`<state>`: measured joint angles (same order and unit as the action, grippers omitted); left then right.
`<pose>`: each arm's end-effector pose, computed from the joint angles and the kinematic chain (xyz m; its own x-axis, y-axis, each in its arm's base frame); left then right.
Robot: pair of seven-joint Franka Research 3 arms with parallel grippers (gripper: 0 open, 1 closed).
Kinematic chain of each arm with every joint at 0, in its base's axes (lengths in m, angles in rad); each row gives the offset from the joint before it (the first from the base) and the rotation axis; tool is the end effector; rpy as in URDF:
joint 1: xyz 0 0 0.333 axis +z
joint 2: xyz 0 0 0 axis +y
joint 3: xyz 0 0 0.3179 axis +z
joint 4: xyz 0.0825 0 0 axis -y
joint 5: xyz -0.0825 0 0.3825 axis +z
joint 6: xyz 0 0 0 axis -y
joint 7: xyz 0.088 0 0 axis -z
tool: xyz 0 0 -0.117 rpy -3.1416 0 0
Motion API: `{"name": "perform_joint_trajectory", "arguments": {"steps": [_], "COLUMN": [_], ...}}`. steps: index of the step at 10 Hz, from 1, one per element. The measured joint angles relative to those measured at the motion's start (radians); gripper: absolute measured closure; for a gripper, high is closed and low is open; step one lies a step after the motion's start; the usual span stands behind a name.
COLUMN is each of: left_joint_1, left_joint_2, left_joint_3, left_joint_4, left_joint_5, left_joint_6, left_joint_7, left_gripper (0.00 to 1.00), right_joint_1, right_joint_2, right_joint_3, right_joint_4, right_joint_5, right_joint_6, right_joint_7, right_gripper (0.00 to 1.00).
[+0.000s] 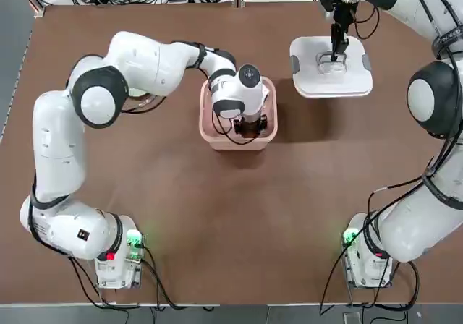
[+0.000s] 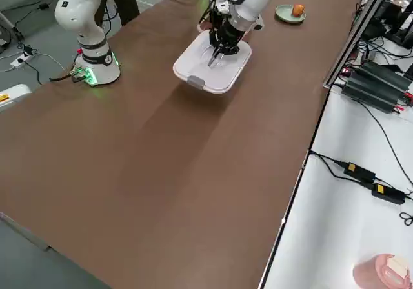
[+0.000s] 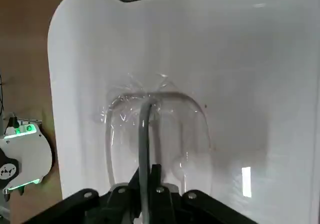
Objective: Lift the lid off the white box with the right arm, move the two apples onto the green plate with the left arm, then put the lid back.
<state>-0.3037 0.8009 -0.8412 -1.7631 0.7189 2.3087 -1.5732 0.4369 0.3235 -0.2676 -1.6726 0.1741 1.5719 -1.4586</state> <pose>0.3373 -0.5704 0.2245 0.9929 0.1185 -0.0133 0.1192 -0.9887 0.0907 0.5795 0.1324 0.3888 -0.0098 0.9995 0.0299 0.9135 0.0211 -0.4062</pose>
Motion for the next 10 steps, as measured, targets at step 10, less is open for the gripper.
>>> {"name": "perform_joint_trajectory", "arguments": {"steps": [10], "left_joint_1": [0.879], "left_joint_2": [-0.026], "left_joint_3": [-0.638], "left_joint_4": [0.020], "left_joint_5": [0.043], "left_joint_6": [-0.484], "left_joint_7": [0.431], "left_gripper": [0.21], "right_joint_1": [0.055], "right_joint_2": [0.003], "right_joint_3": [0.003], "right_joint_4": [-0.014], "right_joint_5": [0.000], "right_joint_6": [-0.002], "right_joint_7": [0.058], "right_gripper": [0.93]}}
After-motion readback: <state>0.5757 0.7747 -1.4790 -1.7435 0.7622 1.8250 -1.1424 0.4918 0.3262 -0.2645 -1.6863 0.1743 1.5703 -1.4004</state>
